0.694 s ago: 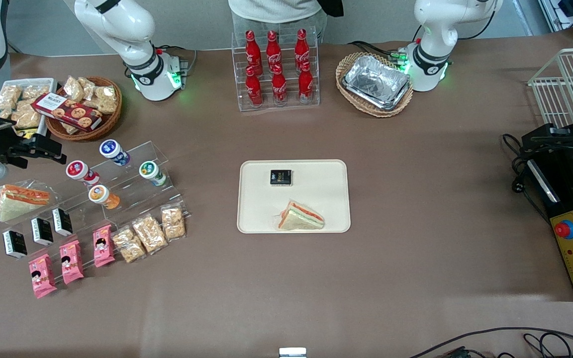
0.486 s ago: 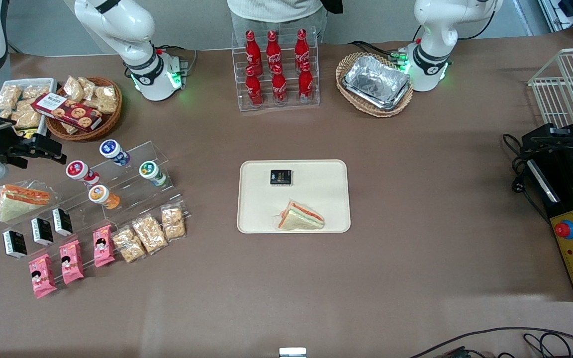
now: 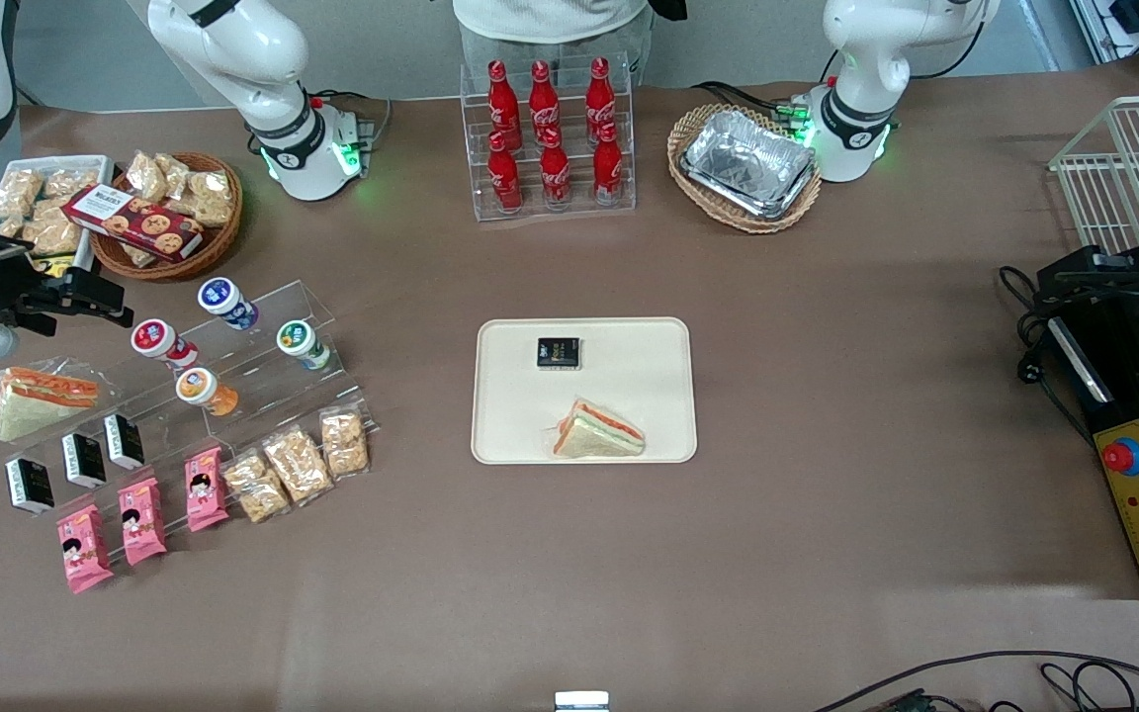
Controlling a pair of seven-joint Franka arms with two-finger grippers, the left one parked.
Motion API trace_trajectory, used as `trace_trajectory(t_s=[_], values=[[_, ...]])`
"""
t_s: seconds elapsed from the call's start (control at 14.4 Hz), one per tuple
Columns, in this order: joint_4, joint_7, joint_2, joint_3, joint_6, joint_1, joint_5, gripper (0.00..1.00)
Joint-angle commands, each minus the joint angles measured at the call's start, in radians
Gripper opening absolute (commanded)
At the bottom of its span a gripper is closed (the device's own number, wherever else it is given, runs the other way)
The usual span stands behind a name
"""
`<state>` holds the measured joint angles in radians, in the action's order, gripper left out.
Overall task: Place green gum on tray
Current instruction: 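Move the right gripper over the display rack toward the drink bottles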
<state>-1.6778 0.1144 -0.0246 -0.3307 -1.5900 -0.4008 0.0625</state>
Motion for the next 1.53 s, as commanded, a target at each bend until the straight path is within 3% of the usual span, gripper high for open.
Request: trace_trajectory(t_s=[0.0,0.42,1.18,1.46], values=[[-0.003,0.001,-0.011,-0.002,0.019,0.042,0.002,1.00],[-0.074,-0.088,-0.089,-0.002,0.031,0.190,0.030,1.00],[-0.178,-0.076,-0.156,0.009,0.009,0.181,0.059,1.00],[-0.267,-0.071,-0.166,0.010,-0.082,0.183,0.059,1.00]])
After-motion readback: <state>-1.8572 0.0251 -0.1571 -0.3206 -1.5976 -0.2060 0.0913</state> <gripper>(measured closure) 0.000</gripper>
